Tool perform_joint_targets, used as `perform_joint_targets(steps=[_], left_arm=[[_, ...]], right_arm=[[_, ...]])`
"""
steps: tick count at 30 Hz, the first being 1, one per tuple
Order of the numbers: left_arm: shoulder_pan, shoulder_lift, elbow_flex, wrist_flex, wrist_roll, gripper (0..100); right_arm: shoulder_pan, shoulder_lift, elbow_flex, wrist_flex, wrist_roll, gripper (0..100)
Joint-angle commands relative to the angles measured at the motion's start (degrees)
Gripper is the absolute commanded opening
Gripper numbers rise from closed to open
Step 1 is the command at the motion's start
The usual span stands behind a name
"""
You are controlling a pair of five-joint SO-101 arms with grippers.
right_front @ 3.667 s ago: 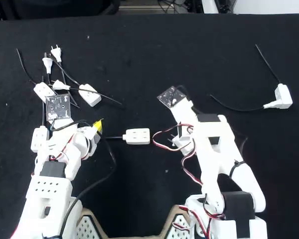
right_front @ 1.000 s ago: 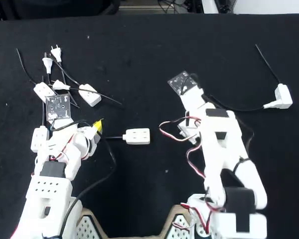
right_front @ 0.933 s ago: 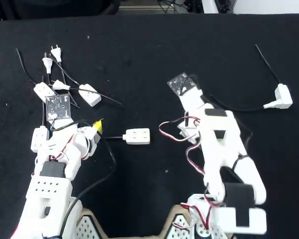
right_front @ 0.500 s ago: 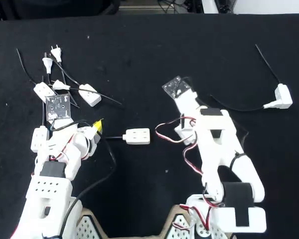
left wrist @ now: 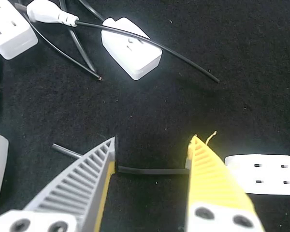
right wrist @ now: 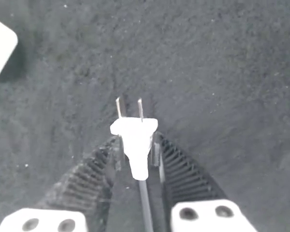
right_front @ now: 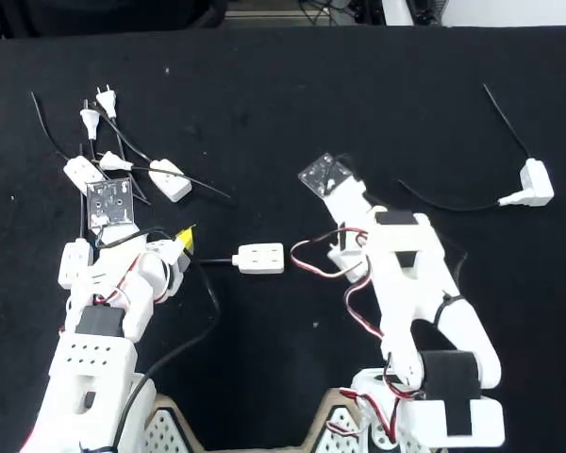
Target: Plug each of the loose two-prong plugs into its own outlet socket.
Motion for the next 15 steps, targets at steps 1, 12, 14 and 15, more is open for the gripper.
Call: perform_joint_targets(steps=[1, 12, 14, 15], left_arm=[[-0.04, -0.88, -0.75, -0.44, 0.09, 24], [-0.04, -0.88, -0.75, -0.44, 0.09, 24], [-0.04, -0.88, -0.75, -0.53, 0.09, 24], [-0.04, -0.88, -0.75, -0.53, 0.09, 24]], right_arm=[[-2.55, -2.15, 1.54, 0.62, 0.62, 8.9], [-3.60, -2.33, 2.15, 1.05, 0.09, 8.9], [-4.13, -3.47, 2.24, 2.99, 0.09, 8.9], [-4.84, -4.70, 2.51, 4.04, 0.00, 8.9]])
